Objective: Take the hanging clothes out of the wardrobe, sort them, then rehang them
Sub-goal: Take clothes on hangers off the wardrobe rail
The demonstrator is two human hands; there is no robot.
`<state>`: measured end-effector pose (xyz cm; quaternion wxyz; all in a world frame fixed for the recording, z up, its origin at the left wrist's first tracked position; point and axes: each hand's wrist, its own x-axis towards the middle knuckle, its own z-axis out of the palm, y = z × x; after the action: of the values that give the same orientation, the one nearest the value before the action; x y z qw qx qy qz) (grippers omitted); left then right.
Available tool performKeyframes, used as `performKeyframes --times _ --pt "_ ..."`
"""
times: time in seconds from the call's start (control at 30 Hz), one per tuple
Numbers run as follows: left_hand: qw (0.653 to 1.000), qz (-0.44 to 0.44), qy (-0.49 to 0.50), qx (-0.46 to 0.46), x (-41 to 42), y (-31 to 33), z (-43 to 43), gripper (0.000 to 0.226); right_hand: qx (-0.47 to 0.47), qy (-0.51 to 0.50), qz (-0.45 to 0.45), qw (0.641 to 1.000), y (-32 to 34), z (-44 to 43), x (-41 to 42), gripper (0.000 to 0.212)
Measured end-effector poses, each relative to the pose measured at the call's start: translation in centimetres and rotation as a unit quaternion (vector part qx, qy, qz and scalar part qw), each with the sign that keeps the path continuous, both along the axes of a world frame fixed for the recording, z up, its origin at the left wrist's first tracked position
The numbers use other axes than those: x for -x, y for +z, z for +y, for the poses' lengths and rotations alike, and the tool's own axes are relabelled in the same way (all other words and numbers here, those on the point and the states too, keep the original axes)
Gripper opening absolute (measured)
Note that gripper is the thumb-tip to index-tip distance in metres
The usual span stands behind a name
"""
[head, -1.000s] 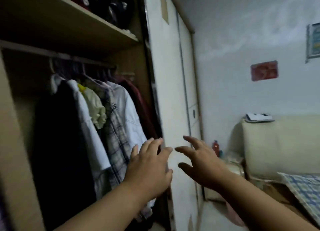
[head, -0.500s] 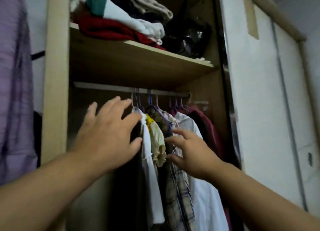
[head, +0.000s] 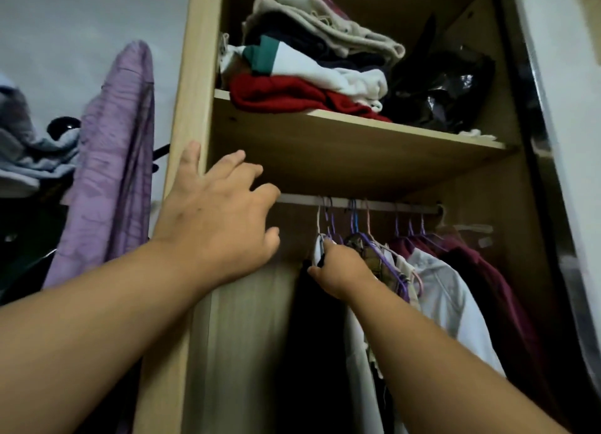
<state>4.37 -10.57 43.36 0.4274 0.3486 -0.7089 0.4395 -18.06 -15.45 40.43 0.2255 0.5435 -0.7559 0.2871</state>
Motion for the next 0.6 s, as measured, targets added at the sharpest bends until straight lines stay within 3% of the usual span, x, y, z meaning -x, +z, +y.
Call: performKeyframes --times 0.27,0.6 --pt "1.0 -0.002 -0.016 0.004 0.0 -0.2 -0.1 0.055 0.006 -0.108 -0.059 0.992 2.1 -3.9 1.1 0.037" --pt "1.0 -0.006 -0.022 -0.002 -0.1 -0.2 0.0 0.056 0.029 -0.074 -0.03 0.996 4.0 -2.3 0.8 0.023"
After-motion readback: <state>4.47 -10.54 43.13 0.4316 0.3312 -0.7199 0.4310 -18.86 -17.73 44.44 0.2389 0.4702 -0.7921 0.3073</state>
